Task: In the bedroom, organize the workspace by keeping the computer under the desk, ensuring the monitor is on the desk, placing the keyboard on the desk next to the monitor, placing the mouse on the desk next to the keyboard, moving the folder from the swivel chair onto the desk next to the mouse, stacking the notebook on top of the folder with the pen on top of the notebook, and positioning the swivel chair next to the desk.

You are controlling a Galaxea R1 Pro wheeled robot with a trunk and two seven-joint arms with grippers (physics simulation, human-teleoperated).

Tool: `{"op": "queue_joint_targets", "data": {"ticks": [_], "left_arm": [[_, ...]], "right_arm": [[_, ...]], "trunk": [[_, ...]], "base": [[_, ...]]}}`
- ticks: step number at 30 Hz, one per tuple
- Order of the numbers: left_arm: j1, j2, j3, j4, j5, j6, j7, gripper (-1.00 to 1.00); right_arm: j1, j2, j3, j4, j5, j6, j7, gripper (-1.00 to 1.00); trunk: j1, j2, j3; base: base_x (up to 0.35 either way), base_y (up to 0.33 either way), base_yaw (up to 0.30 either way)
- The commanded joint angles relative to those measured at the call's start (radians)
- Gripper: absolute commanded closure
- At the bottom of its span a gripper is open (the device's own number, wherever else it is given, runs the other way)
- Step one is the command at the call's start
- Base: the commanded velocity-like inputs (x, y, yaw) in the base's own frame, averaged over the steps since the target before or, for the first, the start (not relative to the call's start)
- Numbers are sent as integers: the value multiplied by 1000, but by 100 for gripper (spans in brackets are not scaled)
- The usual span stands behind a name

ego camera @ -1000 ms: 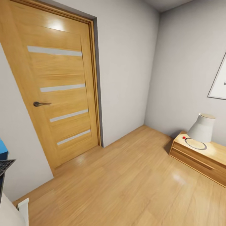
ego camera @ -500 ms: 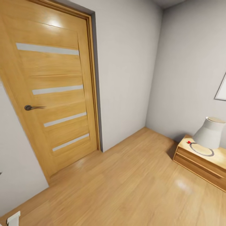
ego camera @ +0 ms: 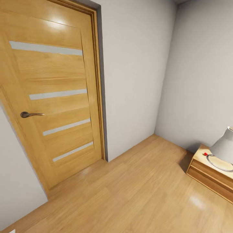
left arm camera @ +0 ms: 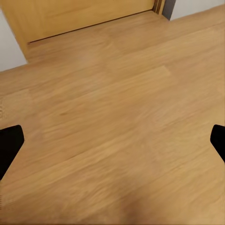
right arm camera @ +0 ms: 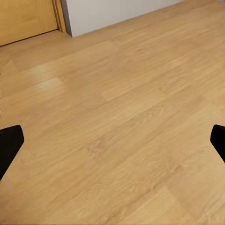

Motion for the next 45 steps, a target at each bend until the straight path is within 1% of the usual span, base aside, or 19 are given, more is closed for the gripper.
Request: {"op": "queue_joint_targets", "data": {"ticks": [1,12,32,37,45], "left_arm": [[0,0,-5,3,1,-2,7,-100],[0,0,-5,8,1,-2,7,-100],[0,0,-5,9,1,-1,5,-100],[0,0,-4,9,1,-1,5,-100],[0,0,-4,9,1,-2,5,-100]], "right_arm": [[-1,0,3,0,8,-2,-10,-100],[-1,-1,3,-3,8,-4,-13,-100],[-1,-1,3,-5,8,-12,-15,-100],[-1,-1,2,-5,8,-11,-15,-100],[-1,-2,2,-5,8,-11,-15,-100]], "trunk": [[1,-1,-1],[1,-1,-1],[1,-1,-1],[1,-1,-1],[1,-1,-1]], "base": [[331,0,253],[329,-40,276],[296,-194,286],[157,-176,287],[19,-26,287]]}}
